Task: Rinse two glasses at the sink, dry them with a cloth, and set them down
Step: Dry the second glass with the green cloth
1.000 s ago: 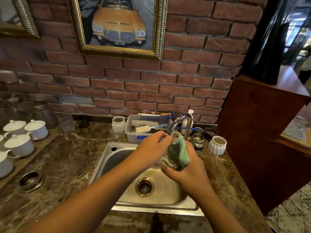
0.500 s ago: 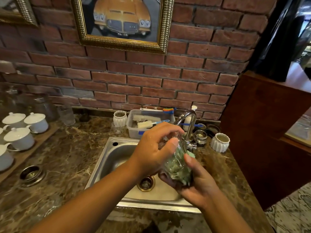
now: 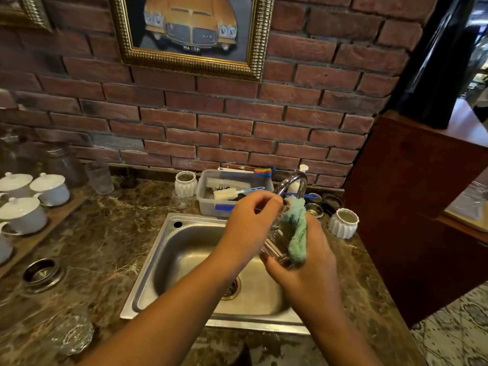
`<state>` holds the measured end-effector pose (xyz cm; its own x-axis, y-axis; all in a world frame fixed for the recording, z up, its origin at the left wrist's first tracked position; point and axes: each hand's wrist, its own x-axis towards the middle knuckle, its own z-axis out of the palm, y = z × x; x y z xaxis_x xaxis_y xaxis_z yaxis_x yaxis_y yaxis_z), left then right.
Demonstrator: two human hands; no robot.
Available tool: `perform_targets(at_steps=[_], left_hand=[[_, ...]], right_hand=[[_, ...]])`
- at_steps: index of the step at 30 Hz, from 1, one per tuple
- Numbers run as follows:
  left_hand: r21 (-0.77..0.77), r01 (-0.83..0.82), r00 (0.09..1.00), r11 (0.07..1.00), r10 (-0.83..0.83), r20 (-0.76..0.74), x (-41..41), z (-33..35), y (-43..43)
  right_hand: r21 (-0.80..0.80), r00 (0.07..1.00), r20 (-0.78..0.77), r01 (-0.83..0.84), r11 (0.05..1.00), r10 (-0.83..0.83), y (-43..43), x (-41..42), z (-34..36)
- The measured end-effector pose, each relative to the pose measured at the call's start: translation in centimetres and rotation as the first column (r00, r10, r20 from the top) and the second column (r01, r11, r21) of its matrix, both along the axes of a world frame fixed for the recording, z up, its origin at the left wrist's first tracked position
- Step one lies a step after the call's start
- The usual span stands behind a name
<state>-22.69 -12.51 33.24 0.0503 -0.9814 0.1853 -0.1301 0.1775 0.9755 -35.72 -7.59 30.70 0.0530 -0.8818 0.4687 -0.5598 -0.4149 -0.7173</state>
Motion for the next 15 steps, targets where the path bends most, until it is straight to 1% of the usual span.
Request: perform_targets(at_steps=[2,3,5,6,7,8,9,10,11,12,13,14,15], left_hand=[[-0.039,-0.029,0.999,0.999,0.027,-0.040,0.1,0.0,0.3],[-0.053,-0.031,0.997,0.998,0.028,-0.065,0.1,0.0,0.7],[-0.077,-0.032,0.993,0.997,0.022,-0.118,0.3,0.2,1.6],[-0.098,-0.036,0.991,0.995,0.022,-0.134,0.4,0.3,2.0],[-0.129,-0.029,0.990,0.991,0.010,-0.141,0.6,0.5,2.3],[-0.166,-0.005,0.989,0.986,-0.019,-0.145,0.8,0.8,2.7],[-0.200,0.036,0.988,0.979,-0.065,-0.143,1.0,1.1,2.9],[-0.224,0.091,0.984,0.970,-0.122,-0.132,1.3,1.3,3.2],[-0.242,0.149,0.976,0.959,-0.181,-0.119,1.5,1.5,3.3],[-0.251,0.200,0.967,0.947,-0.232,-0.104,1.8,1.5,3.4],[-0.248,0.240,0.959,0.939,-0.269,-0.088,2.1,1.5,3.4],[-0.231,0.267,0.955,0.935,-0.290,-0.069,2.4,1.4,3.2],[-0.203,0.282,0.953,0.938,-0.298,-0.051,2.6,1.3,3.0]], right_hand=[[-0.003,0.999,0.035,-0.005,1.000,0.006,0.2,0.3,0.0],[0.014,0.996,0.087,-0.030,0.999,0.029,0.3,0.3,0.3],[0.123,0.961,0.258,-0.139,0.983,0.103,0.2,0.3,1.1],[0.191,0.924,0.357,-0.215,0.958,0.136,0.1,0.3,1.5],[0.247,0.871,0.464,-0.305,0.920,0.164,0.1,0.2,1.8],[0.287,0.780,0.597,-0.422,0.860,0.184,0.2,0.0,2.0],[0.309,0.651,0.739,-0.557,0.771,0.174,0.2,-0.1,1.9],[0.304,0.506,0.853,-0.682,0.665,0.128,0.3,-0.2,1.6],[0.274,0.375,0.925,-0.775,0.569,0.065,0.6,-0.2,1.3],[0.230,0.275,0.961,-0.834,0.501,0.016,0.9,-0.2,0.9],[0.198,0.223,0.975,-0.862,0.467,-0.002,1.2,-0.2,0.6],[0.201,0.225,0.974,-0.863,0.463,-0.003,1.3,-0.1,0.3],[0.231,0.266,0.964,-0.845,0.482,0.005,1.3,0.0,0.4]])
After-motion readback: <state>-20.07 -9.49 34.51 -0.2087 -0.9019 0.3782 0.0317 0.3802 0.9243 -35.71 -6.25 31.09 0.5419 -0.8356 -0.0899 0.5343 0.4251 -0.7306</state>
